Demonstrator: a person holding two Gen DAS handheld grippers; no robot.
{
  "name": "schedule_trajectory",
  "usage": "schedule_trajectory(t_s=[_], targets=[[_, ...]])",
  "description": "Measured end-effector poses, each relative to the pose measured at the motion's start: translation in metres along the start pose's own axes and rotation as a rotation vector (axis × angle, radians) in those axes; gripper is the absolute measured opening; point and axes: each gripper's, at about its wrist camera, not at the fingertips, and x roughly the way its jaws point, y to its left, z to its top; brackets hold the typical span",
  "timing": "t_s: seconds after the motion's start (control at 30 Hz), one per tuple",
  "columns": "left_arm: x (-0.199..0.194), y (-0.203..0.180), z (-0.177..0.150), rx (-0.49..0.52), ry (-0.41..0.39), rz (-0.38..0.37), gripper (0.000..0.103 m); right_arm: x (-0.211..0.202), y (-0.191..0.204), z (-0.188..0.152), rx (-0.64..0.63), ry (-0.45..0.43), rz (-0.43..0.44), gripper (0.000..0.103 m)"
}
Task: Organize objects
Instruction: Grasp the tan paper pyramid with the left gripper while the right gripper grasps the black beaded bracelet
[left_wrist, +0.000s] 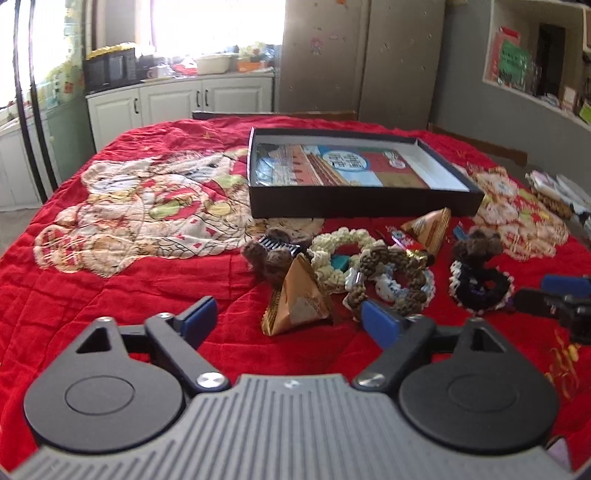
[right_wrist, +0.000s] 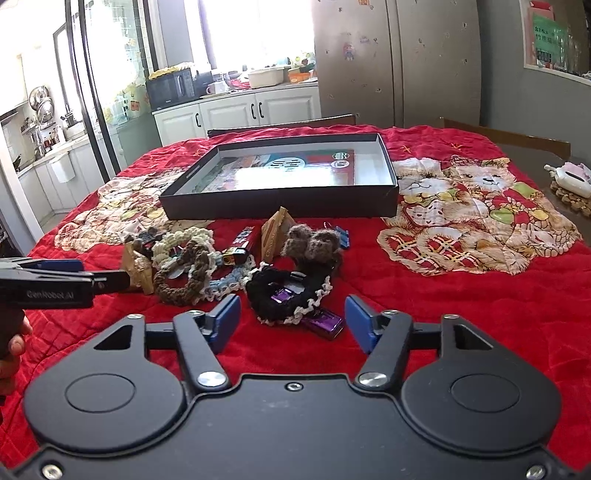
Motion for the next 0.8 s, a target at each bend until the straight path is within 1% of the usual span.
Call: schedule_trajectory(t_s=[0.07, 0.17, 0.23, 0.3, 0.33, 0.4, 0.5, 0.7, 0.77, 0.8], targets=[[0.007, 0.0, 0.001, 0.001, 0.007, -0.011, 0.08, 0.006, -0.003, 0.002, 0.008, 0.005, 0.002, 0.054], [0.014, -0.001, 0.003, 0.004, 0.008, -0.03, 0.08, 0.015, -0.009, 0.005, 0.03, 0.007, 0.004, 0.05], [0.018, -0.002, 0.004, 0.013, 0.01, -0.032, 0.077, 0.021, -0.013, 0.007, 0.046, 0.01, 0.005, 0.048], [0.021, -0.001, 0.005, 0.014, 0.015, -0.041, 0.071, 0.027, -0.014, 0.009, 0.041, 0.017, -0.001, 0.046], [0.023, 0.0, 0.006, 0.008, 0.019, -0.044, 0.07, 0.031, -0.014, 0.009, 0.036, 0.022, -0.004, 0.045], [0.027, 0.002, 0.007, -0.006, 0.026, -0.052, 0.063, 0.037, -0.014, 0.01, 0.033, 0.035, -0.002, 0.042], [0.033, 0.006, 0.007, -0.023, 0.04, -0.072, 0.058, 0.045, -0.013, 0.009, 0.03, 0.057, 0.006, 0.039], [0.04, 0.006, 0.007, -0.01, 0.051, -0.079, 0.057, 0.054, -0.014, 0.007, 0.03, 0.075, 0.016, 0.032], [0.044, 0.007, 0.008, -0.012, 0.062, -0.078, 0.054, 0.053, -0.016, 0.007, 0.038, 0.071, 0.024, 0.024], [0.045, 0.008, 0.007, -0.016, 0.065, -0.082, 0.053, 0.053, -0.017, 0.007, 0.042, 0.07, 0.027, 0.021]])
